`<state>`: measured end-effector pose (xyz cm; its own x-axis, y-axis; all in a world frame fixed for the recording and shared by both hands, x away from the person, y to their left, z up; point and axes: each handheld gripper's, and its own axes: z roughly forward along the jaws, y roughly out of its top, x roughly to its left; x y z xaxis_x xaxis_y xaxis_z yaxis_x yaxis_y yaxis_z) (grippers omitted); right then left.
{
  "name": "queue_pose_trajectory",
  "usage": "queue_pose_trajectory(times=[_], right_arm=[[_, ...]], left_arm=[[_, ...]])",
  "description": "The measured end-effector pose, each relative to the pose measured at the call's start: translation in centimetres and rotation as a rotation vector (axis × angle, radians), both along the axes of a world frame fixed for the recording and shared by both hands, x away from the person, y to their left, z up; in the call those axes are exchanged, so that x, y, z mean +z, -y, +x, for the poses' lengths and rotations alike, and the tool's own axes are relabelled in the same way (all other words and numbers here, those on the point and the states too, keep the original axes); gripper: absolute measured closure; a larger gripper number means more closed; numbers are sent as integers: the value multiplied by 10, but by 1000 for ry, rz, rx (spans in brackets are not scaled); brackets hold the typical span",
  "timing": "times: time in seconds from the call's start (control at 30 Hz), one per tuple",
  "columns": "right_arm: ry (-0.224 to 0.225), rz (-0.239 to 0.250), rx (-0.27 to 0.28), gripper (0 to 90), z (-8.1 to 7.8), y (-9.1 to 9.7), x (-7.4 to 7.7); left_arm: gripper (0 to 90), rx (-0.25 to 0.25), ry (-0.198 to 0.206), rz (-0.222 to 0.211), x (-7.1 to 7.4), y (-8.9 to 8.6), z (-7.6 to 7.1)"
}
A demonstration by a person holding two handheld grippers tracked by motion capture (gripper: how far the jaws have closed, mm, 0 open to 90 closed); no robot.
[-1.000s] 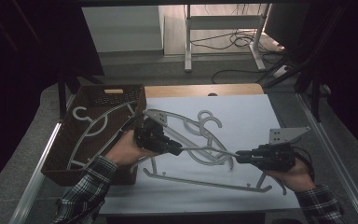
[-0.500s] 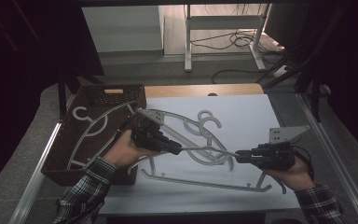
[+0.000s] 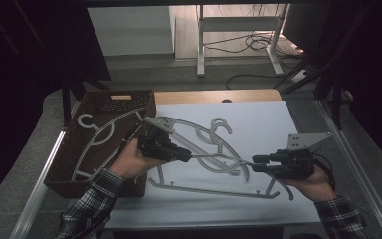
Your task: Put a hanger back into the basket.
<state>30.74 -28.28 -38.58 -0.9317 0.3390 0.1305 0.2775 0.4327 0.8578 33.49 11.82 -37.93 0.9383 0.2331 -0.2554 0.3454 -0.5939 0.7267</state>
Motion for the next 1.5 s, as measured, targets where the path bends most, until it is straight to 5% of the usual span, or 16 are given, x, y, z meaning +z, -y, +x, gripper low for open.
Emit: queue_pose_trajectory(times=[0.17,0.73,1.13,1.5], right_arm=[[18,11,-37,624,0,4,3],[4,49,-142,603,-1,8,-2],[-27,49,-190,589,-6,2,-21],[-23,-5,-262,527,-11,-9,-34]], left_arm=[[825,68,30,15,3,-10,0],[824,374,150,-45,20,-67,-14],[824,520,213,-54,30,-119,-24],[824,661,269,-33,28,-161,-35]])
